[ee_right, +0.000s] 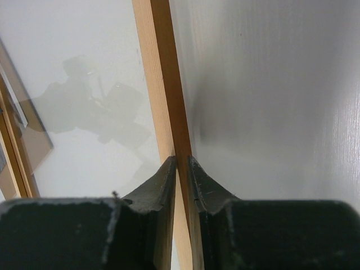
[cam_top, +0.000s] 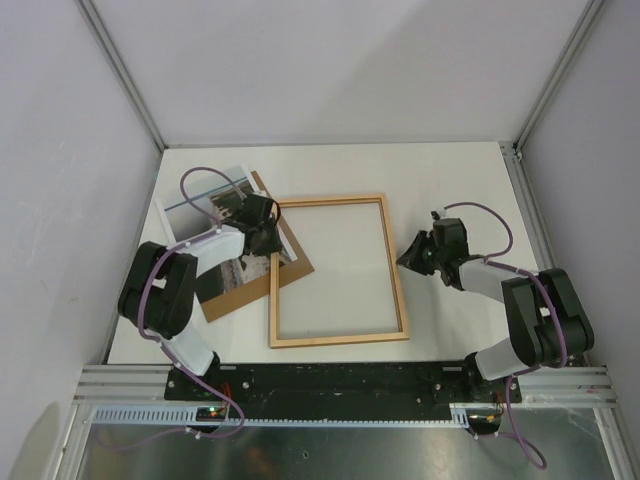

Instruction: Put the photo into the frame

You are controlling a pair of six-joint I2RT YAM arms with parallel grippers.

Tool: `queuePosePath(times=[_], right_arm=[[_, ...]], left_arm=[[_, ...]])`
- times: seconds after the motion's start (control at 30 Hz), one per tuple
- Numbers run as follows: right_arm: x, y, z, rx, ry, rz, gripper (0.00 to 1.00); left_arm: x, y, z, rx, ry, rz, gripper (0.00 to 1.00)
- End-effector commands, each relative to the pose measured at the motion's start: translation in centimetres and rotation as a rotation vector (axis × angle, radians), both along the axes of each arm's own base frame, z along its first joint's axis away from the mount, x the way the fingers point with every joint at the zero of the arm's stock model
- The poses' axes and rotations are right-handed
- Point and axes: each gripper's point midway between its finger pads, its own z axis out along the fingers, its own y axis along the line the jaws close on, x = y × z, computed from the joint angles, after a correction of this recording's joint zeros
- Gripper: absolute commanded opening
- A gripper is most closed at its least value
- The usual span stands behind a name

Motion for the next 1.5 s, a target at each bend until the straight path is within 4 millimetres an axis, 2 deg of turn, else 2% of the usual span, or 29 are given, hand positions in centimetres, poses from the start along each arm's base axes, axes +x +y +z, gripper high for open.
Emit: queuePosePath(times=[0.0,0.2,0.27,0.33,0.57,0.77,1.07,1.33,1.47], right_arm=[[-0.4,-0.3,-0.4,-0.060,0.016,0.011,0.18],[-0.3,-0.3,-0.2,-0.074,0.013,0.013,0.17],[-0.2,-0.4,0.0,-0.084,0.006,0.009,0.17],[-0.1,-0.5,0.6,-0.094,-0.005,0.003,0.17],[0.0,-0.9,3.8,-0.107,-0.047,-0.022,0.18],[0.1,-1.6,7.3,-0.119,-0.103,-0.048,0.19],[-0.8,-2.4,10.1,-0.140,-0.136,-0.062,0.19],[-1.4,-3.1,12.2,-0.153,-0.162,-0.076,0.20],[-1.8,-3.5,12.4,-0.163,-0.159,-0.077,0.20]], left_arm=[[1.6,0.0,1.2,0.039,-0.052,-0.006,0.33],[1.6,-0.2,1.0,0.044,-0.049,-0.024,0.14],[1.7,-0.5,1.3,0.039,-0.054,-0.034,0.05],[1.8,-1.0,1.9,0.030,-0.067,-0.043,0.01],[2.5,-3.1,4.6,-0.005,-0.118,-0.048,0.00],[3.0,-5.9,5.3,-0.035,-0.125,-0.065,0.00],[4.0,-11.5,4.5,-0.110,-0.103,-0.022,0.00],[5.3,-17.4,4.2,-0.168,-0.108,-0.038,0.00],[5.7,-18.7,3.5,-0.180,-0.097,-0.042,0.00]])
